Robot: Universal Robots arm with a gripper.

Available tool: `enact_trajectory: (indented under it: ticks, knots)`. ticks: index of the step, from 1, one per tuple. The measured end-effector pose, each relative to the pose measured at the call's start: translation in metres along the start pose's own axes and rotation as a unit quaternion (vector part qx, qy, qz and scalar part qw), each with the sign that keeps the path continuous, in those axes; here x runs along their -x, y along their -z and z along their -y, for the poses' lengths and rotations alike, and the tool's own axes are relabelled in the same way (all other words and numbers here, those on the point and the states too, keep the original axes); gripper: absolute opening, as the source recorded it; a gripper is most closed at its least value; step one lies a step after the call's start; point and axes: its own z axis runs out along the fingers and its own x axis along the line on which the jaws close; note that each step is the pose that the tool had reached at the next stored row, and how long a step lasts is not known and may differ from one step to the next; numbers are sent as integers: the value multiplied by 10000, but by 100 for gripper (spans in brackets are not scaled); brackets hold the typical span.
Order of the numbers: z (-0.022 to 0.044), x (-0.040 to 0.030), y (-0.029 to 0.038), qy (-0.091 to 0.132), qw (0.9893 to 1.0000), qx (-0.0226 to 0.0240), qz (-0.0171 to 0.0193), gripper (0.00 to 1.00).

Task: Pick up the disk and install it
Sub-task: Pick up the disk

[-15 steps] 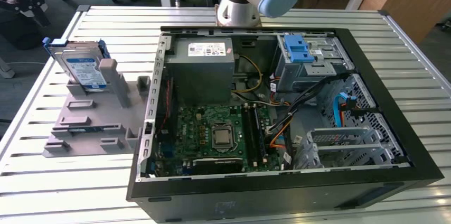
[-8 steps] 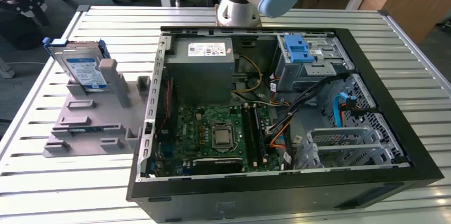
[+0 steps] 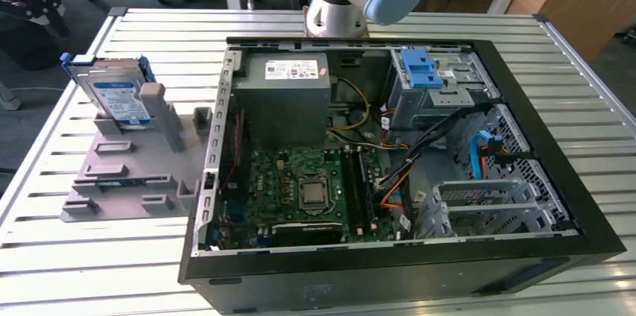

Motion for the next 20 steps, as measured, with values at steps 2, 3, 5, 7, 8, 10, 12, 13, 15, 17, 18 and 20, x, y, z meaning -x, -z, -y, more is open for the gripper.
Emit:
enact_trajectory:
  ticks: [2,3,5,7,8,10,12,13,15,17,18,20]
  knots:
    - [0,0,-2,158,9999,-3,-4,11]
    - [0,0,-3,250,9997,-4,-6,11]
    - [0,0,-5,424,9991,-6,-11,11]
    - [0,0,-7,588,9983,-11,-15,11]
    - [0,1,-9,642,9979,-17,-14,11]
    - [-3,7,-11,665,9978,-29,-11,11]
    - [-3,7,-11,667,9978,-30,-11,11]
    - [-3,7,-11,668,9978,-30,-11,11]
    - [-2,7,-11,670,9977,-31,-12,11]
    - [-3,8,-12,721,9974,-32,-12,11]
    - [-3,8,-12,775,9970,-32,-13,11]
    - [-3,9,-12,892,9960,-30,-12,11]
